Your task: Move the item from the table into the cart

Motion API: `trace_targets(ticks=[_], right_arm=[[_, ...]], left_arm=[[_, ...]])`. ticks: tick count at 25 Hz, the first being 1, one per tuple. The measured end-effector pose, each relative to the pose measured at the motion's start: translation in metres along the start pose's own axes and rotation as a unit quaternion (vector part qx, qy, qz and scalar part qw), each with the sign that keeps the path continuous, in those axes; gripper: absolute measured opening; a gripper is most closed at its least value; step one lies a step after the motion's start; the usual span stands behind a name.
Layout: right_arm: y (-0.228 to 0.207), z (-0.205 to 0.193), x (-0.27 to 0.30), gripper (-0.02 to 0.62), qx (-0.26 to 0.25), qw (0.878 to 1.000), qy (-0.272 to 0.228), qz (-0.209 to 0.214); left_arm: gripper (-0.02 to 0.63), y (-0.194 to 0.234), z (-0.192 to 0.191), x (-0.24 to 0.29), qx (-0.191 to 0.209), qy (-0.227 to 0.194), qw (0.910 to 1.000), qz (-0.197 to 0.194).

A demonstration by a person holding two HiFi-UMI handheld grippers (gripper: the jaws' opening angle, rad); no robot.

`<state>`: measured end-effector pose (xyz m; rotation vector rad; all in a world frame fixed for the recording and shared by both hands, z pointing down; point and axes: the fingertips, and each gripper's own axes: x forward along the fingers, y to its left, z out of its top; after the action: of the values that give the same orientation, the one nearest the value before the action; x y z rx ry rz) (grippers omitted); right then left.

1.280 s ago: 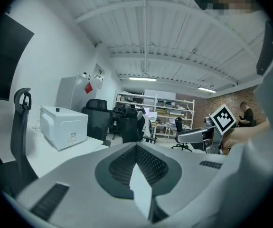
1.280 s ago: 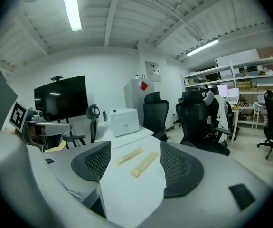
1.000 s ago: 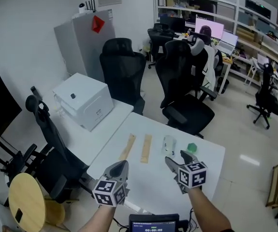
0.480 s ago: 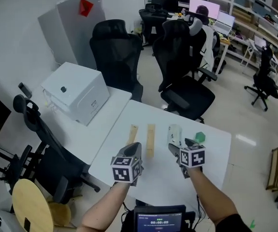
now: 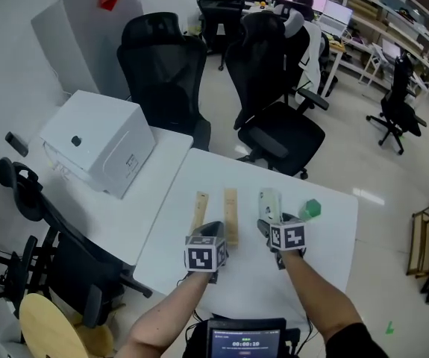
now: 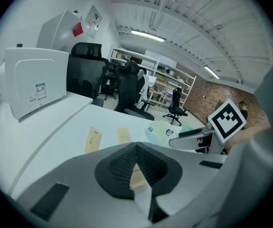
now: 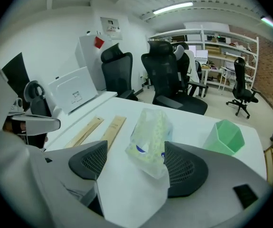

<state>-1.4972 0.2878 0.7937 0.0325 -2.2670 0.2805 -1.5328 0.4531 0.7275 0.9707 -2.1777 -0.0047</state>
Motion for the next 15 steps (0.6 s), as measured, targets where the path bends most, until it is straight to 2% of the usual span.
trace_targets(ticks=[7,11,15], right_arm=[[-0.013,0.011,0.045,0.368,-0.003,0.999,-0.006,-0.035],[-0.023,0.013,0.059,0.368,0.022,0.998,0.008,-0.058],[-0.032,0.013,0.070,0.367,0.038,0.997,0.021,-0.062]], left_arm=[[0.002,0.017,0.004,0.041,0.002,0.012,0.9999,-0.005],[0.002,0.022,0.004,0.058,0.000,0.029,0.9996,-0.003],[0.002,0.021,0.004,0.068,-0.004,0.035,0.9994,-0.006]])
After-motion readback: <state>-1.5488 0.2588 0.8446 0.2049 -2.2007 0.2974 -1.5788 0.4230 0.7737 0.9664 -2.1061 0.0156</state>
